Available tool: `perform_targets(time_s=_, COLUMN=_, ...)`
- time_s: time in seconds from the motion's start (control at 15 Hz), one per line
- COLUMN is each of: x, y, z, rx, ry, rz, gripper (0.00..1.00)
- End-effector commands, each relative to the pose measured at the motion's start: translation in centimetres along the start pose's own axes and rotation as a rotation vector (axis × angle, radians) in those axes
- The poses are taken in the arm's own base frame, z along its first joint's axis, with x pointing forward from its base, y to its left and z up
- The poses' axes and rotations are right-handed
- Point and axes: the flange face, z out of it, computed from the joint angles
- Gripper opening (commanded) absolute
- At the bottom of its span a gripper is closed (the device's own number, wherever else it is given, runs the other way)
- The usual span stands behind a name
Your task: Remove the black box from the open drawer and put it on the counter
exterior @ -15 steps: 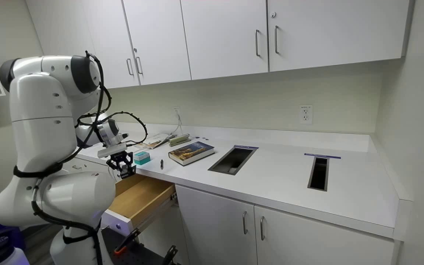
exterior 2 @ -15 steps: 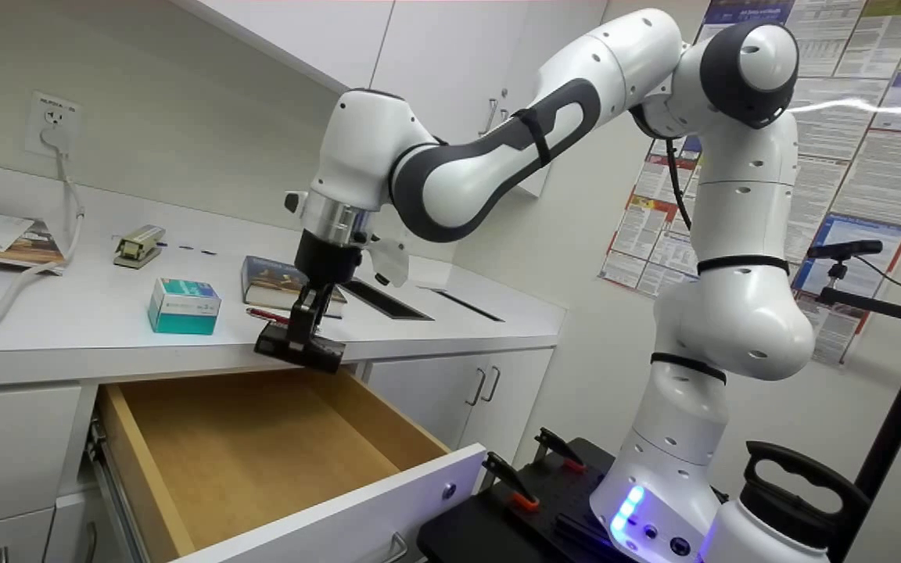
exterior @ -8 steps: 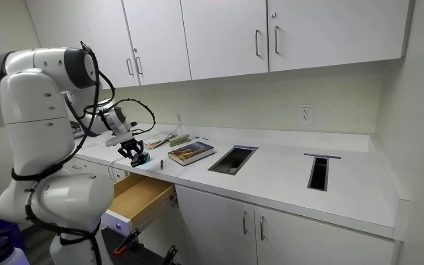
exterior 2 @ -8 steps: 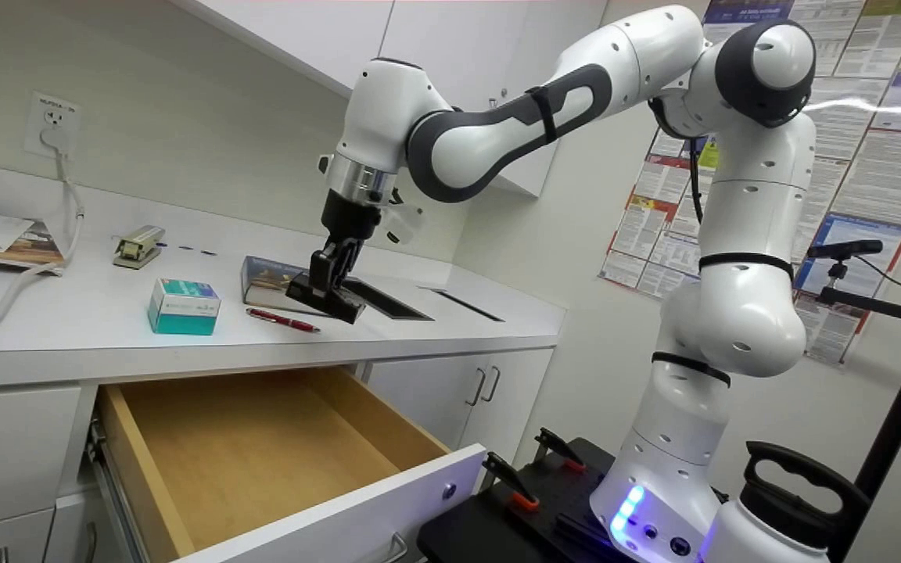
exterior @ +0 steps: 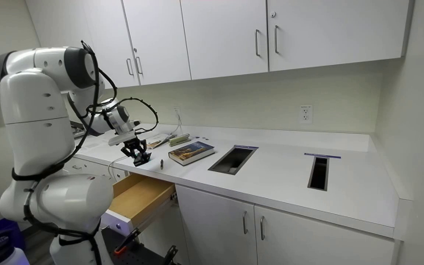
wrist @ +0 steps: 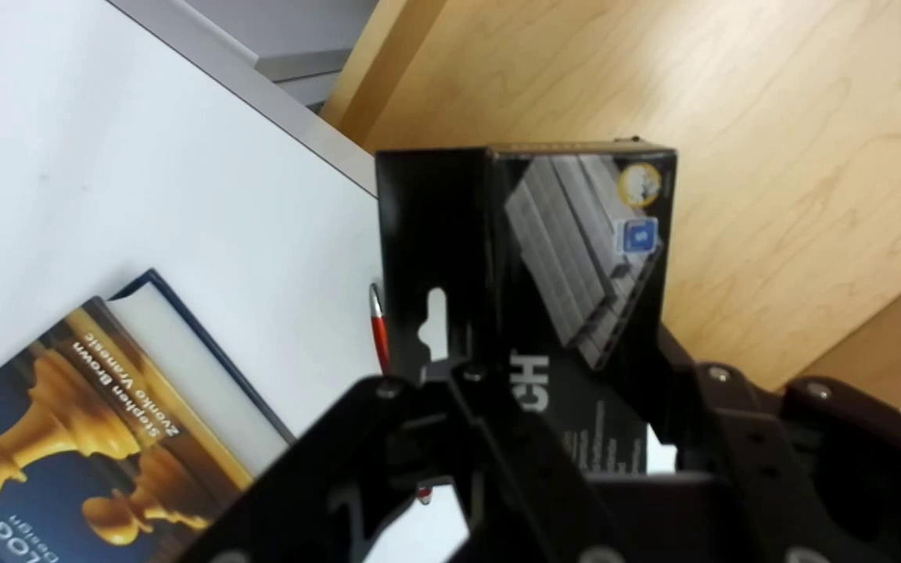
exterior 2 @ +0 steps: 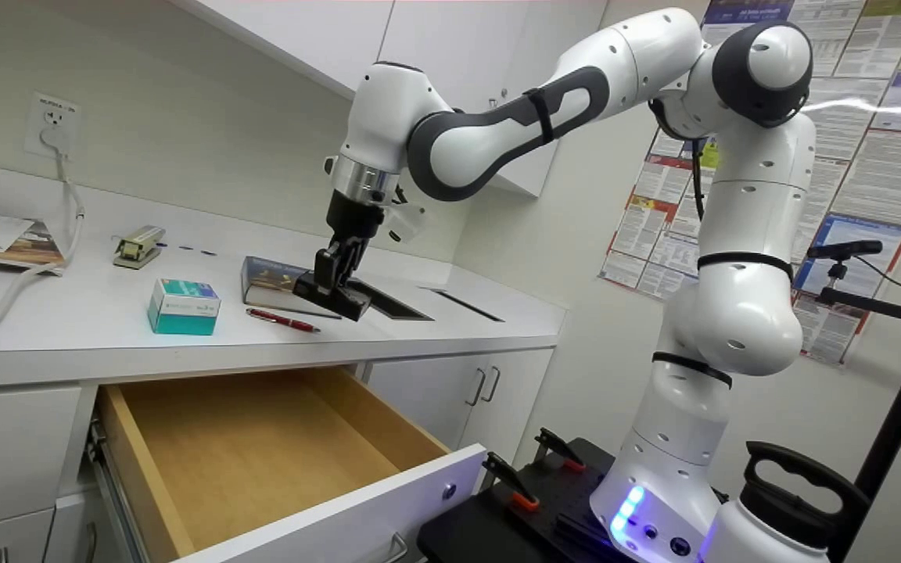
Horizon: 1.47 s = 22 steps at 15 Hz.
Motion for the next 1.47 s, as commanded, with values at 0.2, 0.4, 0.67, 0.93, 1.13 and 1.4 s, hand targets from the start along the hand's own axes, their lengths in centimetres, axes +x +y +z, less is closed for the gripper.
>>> perform_targets(time_s=0.2, x=6.7, y=4.3, z=0.3, rx=-0.028, ry=0.044, rz=0.187, gripper=0.19)
perform_targets(time_s=0.4, x=11.1, y=6.0, z=0.6, rx=-0.028, ry=0.071, rz=0.23, gripper=0.19)
perform_targets(time_s=0.67, x=16.1, y=6.0, z=2.2, rx=-0.008, ry=0.094, rz=0.258, gripper=0.19)
perform_targets(time_s=0.93, x=19.5, y=4.4, z=4.0, rx=-0.005, ry=0.109, rz=0.255, gripper=0.19)
perform_targets(time_s=1.13, x=21.2, y=3.5, z=5.5, rx=-0.004, ry=0.12, rz=0.261, gripper=0.19)
perform_targets(time_s=1.4, x=22.3, y=3.4, z=7.3, rx=-0.038, ry=0.109, rz=0.282, gripper=0.19)
